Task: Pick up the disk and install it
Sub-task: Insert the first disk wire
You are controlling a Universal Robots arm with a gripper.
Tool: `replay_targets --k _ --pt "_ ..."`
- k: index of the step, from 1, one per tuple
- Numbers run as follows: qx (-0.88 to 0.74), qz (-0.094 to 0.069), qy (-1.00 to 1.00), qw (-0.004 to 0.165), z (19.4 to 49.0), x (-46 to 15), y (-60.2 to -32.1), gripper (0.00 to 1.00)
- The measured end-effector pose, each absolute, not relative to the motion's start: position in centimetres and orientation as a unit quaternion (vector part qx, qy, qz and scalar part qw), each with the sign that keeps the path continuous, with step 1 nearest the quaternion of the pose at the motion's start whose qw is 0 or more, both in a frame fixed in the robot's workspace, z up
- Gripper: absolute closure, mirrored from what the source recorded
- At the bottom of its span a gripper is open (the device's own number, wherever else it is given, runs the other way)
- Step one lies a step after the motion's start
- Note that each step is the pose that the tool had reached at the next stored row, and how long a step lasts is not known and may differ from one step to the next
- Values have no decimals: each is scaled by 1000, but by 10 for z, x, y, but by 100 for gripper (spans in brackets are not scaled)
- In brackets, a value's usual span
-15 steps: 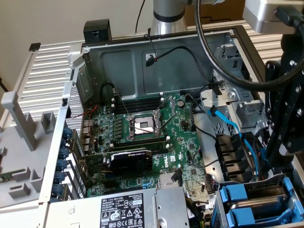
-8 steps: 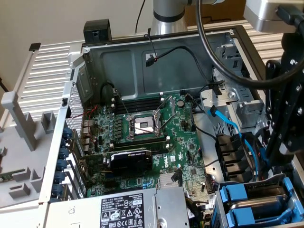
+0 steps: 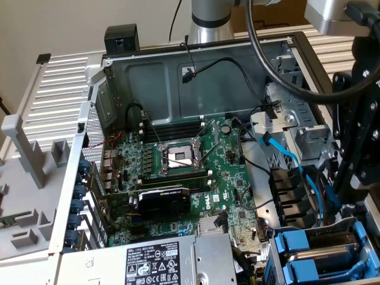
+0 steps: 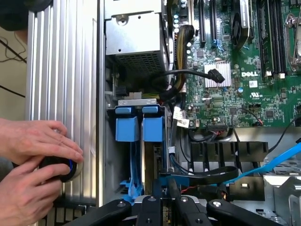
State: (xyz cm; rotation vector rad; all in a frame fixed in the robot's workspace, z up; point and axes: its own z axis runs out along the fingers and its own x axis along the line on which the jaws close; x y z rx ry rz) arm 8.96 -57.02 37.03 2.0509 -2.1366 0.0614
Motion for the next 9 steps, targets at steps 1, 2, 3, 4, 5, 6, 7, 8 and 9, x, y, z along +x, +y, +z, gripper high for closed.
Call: replay_targets --k 1,2,3,4,5,6,7,8,9 --pt "690 21 -718 90 370 93 -570 83" --pt "690 21 -718 90 370 96 -570 83" --pt "690 21 -718 90 370 96 -570 83" --pt "690 21 -718 90 370 96 -570 83" --pt "690 21 -718 90 370 96 -570 83" --pt "690 21 -718 90 370 97 -570 83" --pt "690 21 -718 90 370 98 -570 83" --pt "690 21 -718 90 370 99 -570 83" --pt "690 21 -718 90 370 99 -570 83"
